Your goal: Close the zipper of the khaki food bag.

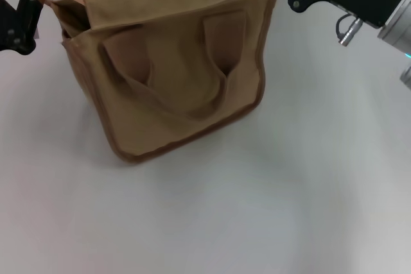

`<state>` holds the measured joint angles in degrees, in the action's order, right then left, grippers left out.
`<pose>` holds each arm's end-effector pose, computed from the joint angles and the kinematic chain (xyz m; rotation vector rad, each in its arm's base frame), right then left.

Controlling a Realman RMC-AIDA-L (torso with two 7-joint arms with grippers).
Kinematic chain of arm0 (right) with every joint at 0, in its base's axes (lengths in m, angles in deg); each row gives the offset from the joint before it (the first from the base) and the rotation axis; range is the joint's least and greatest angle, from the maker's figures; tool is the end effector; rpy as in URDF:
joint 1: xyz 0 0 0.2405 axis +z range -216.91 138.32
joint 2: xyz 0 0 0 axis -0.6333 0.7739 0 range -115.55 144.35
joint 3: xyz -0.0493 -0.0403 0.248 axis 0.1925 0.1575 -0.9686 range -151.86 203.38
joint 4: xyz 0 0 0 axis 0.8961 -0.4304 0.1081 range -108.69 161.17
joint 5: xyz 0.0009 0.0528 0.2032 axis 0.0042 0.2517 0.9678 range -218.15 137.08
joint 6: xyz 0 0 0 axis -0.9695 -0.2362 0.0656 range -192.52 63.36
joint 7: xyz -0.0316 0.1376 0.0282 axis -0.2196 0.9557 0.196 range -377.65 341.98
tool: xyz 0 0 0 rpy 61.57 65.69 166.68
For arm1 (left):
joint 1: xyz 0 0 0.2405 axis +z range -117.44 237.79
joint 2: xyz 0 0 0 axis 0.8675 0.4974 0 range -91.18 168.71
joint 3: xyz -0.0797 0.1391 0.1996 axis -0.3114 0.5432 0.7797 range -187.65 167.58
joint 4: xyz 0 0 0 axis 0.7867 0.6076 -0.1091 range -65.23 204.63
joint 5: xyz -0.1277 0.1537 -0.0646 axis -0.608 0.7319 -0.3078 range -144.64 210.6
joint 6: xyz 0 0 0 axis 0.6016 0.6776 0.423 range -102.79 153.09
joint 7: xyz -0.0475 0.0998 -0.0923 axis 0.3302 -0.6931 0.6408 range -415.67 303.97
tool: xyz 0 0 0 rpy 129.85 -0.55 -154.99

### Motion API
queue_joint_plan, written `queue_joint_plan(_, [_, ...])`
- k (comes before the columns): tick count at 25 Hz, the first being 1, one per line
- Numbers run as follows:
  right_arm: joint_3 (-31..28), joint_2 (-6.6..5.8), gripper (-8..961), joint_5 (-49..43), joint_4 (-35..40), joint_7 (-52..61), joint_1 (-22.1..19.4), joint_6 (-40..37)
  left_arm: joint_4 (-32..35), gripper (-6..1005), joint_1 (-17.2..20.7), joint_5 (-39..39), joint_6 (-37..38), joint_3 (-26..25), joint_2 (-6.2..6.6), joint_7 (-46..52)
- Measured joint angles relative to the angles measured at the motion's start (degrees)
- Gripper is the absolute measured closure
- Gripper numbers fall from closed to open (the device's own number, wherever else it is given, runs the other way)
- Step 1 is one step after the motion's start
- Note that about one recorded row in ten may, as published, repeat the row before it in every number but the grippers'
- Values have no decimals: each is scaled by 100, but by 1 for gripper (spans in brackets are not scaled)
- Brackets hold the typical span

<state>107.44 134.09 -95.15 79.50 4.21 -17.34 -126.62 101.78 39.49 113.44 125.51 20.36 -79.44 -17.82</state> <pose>0.1589 0.3645 0.0051 -2.0748 -0.5531 0.7433 -0.2795 0.2980 0.0789 -1.9993 0.1058 -1.0351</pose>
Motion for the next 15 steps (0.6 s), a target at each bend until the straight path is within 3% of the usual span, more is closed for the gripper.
queue_joint_plan(7, [-66, -72, 877, -33, 49, 1687, 271, -266, 0, 918, -4, 16, 19, 19, -4, 1])
queue_joint_plan(9, [-162, -146, 851, -149, 128, 2473, 355, -420, 0, 917, -5, 17, 36, 19, -6, 1])
queue_joint_plan(15, [-910, -396, 635, -1313, 222, 5423, 825, -1128, 0, 916, -6, 23, 42, 23, -9, -6])
